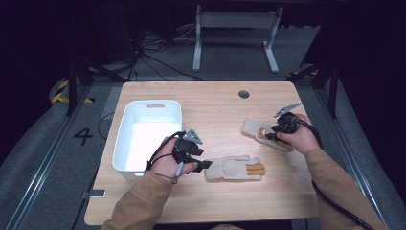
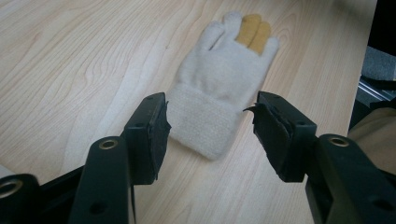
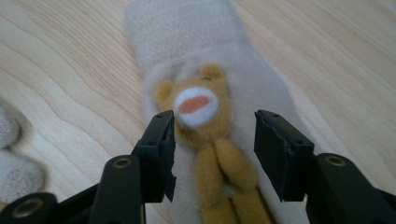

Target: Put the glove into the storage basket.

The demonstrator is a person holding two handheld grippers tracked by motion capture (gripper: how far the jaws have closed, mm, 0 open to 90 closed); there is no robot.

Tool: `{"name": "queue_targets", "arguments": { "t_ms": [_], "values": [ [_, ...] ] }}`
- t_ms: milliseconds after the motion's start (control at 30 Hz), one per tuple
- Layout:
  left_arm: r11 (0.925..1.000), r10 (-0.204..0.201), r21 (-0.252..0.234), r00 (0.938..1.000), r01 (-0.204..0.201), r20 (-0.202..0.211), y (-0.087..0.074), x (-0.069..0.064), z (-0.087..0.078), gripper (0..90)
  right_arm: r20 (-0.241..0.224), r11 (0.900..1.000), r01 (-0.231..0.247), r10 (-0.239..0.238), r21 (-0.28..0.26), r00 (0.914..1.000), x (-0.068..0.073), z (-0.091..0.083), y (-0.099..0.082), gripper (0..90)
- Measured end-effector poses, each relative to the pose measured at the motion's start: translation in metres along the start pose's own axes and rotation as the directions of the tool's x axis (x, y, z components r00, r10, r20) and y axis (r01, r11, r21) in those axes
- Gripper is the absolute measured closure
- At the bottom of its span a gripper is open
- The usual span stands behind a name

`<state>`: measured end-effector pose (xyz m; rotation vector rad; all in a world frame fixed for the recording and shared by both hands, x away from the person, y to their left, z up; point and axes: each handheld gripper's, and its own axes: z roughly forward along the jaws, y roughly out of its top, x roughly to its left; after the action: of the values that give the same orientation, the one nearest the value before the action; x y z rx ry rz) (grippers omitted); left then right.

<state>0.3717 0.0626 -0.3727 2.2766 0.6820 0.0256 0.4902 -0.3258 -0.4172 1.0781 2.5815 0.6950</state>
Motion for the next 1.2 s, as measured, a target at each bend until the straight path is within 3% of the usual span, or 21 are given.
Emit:
{"name": "queue_targets", "arguments": {
  "t_ms": [400,800,1000,1200],
  "values": [
    [1.0,0.001,0.003,1.0,-0.001,-0.003,-0.001,0.0,0.001,45.2,-0.025,0.9995,-0.013,0.014,0.03,0.9996,-0.003,0.014,-0.009,46.4],
    [1.0,-0.003,0.005,1.0,0.003,-0.001,-0.001,0.0,0.001,44.9,-0.046,0.9984,0.011,-0.009,0.056,0.9989,-0.001,0.013,-0.008,73.9],
    [1.0,-0.005,0.004,1.0,0.005,0.002,-0.002,0.001,0.002,44.9,-0.041,0.9989,0.019,-0.017,0.044,0.999,-0.001,0.009,-0.008,78.2],
    [1.0,-0.008,0.005,1.0,0.008,0.003,-0.001,0.002,0.002,44.9,-0.04,0.9991,0.041,-0.042,-0.006,0.9984,0.002,-0.01,-0.002,79.8]
  ]
}}
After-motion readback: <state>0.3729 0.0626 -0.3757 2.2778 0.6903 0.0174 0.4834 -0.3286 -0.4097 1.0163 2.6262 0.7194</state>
